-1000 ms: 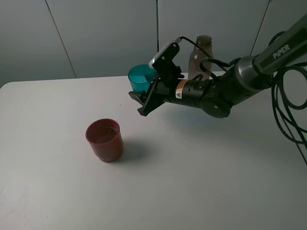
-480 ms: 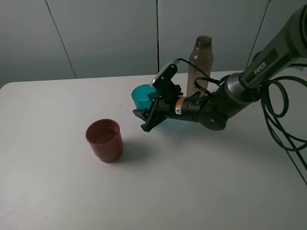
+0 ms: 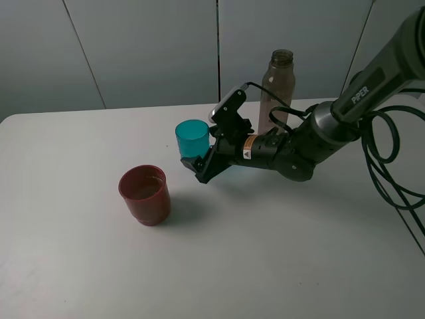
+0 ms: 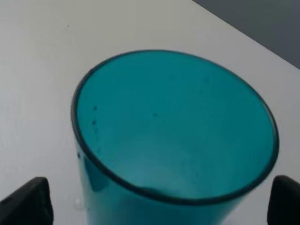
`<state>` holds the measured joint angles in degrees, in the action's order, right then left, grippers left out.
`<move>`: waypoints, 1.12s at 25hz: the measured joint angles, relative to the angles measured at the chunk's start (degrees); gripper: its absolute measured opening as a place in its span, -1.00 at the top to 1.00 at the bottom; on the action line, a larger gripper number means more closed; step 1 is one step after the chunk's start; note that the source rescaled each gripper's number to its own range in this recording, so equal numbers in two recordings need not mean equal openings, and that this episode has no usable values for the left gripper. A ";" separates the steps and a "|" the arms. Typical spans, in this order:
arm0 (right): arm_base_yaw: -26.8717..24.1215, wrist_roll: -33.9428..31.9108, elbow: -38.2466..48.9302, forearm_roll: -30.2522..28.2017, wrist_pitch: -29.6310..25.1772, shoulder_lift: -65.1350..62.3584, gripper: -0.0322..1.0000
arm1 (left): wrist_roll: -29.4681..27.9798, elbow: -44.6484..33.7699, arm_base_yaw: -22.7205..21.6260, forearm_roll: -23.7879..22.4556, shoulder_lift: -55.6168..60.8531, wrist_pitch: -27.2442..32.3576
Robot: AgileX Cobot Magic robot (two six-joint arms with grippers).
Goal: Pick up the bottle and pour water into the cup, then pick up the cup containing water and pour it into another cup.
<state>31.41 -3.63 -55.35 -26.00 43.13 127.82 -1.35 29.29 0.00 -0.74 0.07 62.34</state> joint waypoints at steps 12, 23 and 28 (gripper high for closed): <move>0.00 -9.08 0.08 -1.01 -6.43 -11.28 -0.99 | 0.00 0.00 0.00 0.00 0.00 0.00; -0.14 -27.02 12.95 -1.87 -22.56 -36.46 -0.99 | 0.36 0.00 0.00 0.00 0.00 0.00; -1.94 -9.84 16.66 18.03 -51.35 -52.07 -0.99 | 0.36 0.00 0.00 0.00 0.00 0.00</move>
<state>29.47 -13.47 -38.68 -7.97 -8.22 75.75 -0.99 29.29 0.00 -0.74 0.07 62.34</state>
